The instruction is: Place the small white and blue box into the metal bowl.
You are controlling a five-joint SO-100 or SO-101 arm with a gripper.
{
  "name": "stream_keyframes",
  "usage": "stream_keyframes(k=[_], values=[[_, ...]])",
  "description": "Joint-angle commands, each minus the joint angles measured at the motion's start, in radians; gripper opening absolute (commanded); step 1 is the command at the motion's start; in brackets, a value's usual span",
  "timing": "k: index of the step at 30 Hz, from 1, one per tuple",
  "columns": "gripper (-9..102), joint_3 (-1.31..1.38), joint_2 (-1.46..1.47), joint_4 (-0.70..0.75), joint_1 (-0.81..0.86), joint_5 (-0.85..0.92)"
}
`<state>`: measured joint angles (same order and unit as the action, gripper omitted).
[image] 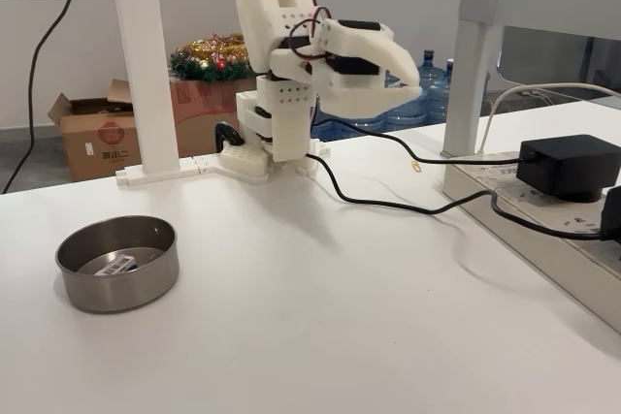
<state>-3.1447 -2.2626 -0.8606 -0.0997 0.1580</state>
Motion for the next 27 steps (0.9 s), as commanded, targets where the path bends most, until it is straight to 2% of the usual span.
stream_keyframes(k=[1,7,11,21,23,27], values=[[-4,-0.067,-0.244,0.307,-0.02,-0.002],[-4,-0.081,-0.752,1.039,-0.021,-0.101],[-4,-0.081,-0.945,1.378,-0.058,-0.16],[-4,-0.072,-1.235,1.882,-0.092,-0.17],[-5,-0.069,-1.246,1.947,-0.091,-0.167],[-5,-0.067,-1.246,1.942,-0.091,-0.17]])
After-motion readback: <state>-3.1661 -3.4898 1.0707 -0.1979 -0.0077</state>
